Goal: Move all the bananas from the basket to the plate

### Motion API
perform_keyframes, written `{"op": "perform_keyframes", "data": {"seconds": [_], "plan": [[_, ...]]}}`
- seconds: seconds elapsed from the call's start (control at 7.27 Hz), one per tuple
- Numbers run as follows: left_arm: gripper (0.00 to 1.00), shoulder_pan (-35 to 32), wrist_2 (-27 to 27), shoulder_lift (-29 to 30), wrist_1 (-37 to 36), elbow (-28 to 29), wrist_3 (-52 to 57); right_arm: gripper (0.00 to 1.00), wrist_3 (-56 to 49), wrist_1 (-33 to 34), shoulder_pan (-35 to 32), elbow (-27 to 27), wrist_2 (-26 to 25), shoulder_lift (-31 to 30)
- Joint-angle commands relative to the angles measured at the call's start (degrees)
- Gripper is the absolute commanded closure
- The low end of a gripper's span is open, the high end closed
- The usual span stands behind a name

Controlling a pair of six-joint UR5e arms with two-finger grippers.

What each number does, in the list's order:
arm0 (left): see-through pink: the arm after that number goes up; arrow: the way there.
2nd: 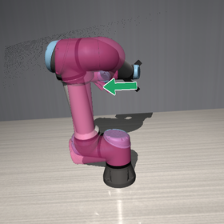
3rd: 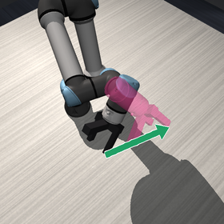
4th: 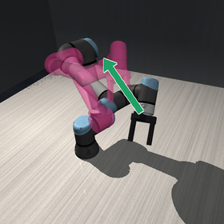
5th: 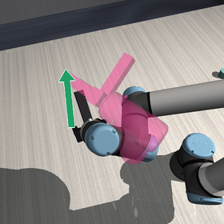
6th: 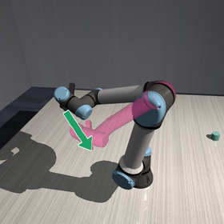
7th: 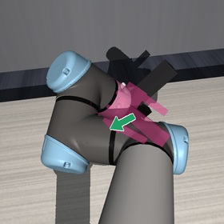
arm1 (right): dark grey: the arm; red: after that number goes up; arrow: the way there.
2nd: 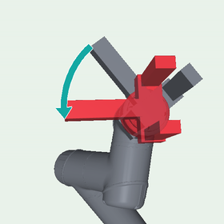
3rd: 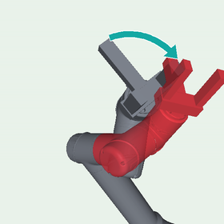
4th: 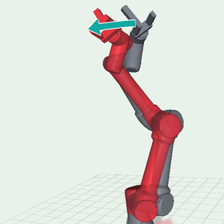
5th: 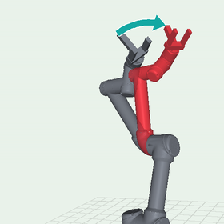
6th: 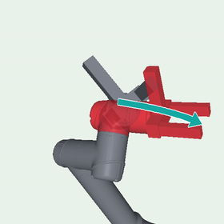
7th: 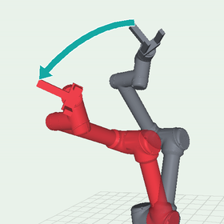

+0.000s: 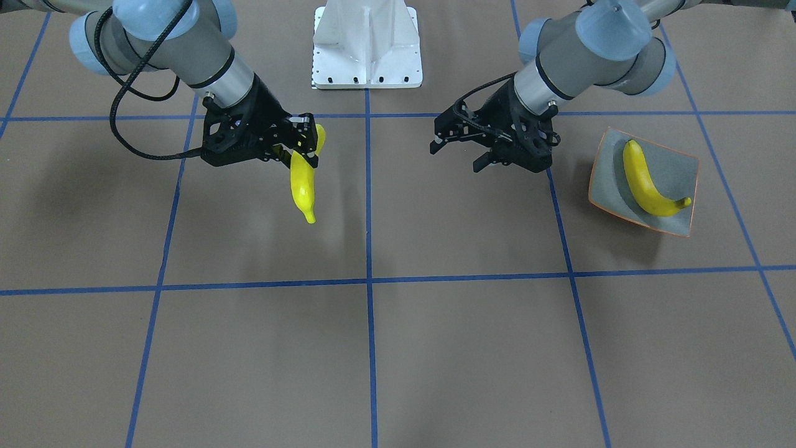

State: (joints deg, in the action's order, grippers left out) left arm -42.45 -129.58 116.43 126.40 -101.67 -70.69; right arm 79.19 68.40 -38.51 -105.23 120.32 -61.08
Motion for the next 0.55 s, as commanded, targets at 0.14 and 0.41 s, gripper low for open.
{"op": "perform_keyframes", "data": {"seconds": [0.14,0.41], "plan": [[0.01,3.06,0.03,1.61,8.39,0.69,0.03,1.0,5.45,-7.84,0.46,6.08,0.0,4.64],[0.01,5.34,0.03,1.69,15.51,3.14,0.03,1.0,5.62,-10.21,0.46,6.44,-0.09,4.74]]}}
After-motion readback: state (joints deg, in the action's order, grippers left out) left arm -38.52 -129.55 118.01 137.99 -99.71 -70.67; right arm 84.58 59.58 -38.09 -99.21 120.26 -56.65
